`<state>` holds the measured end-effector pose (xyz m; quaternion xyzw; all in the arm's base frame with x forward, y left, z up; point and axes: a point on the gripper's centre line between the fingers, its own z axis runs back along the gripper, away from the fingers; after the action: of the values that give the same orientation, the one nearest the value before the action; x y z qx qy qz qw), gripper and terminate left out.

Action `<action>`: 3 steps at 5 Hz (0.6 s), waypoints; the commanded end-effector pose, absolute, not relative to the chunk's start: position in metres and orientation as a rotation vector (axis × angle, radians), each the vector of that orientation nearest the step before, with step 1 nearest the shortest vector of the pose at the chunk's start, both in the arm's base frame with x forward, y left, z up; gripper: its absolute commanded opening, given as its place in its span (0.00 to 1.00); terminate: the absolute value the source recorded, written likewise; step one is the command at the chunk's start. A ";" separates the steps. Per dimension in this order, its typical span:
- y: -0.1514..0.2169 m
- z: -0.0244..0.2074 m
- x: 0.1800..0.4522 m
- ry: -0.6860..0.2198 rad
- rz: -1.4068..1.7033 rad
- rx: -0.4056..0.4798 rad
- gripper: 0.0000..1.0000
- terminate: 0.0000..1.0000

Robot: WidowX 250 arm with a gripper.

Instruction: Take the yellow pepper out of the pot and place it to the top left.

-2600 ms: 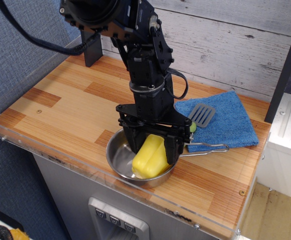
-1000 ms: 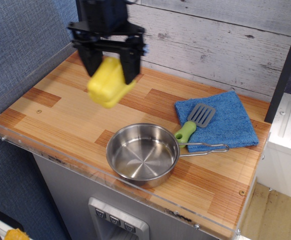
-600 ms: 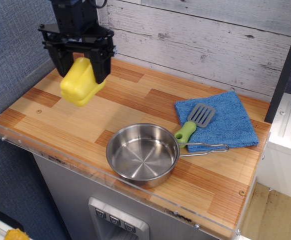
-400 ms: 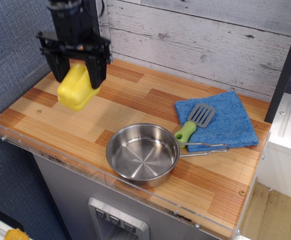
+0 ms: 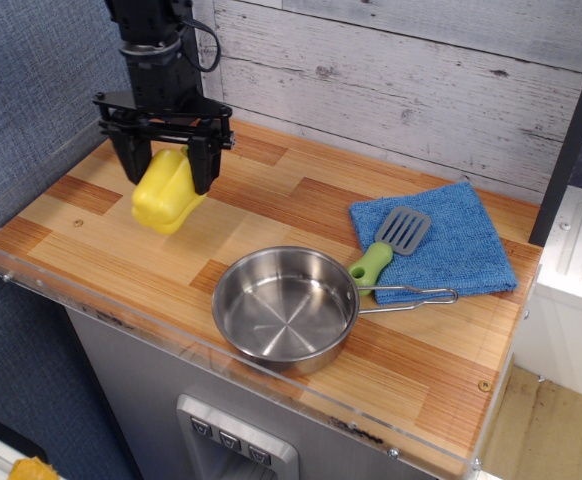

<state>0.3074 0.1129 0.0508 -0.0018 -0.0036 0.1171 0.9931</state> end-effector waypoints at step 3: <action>0.125 0.040 0.325 -0.010 0.265 -0.034 1.00 0.00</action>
<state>0.3253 0.1215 0.0246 -0.0224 0.0140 0.1299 0.9912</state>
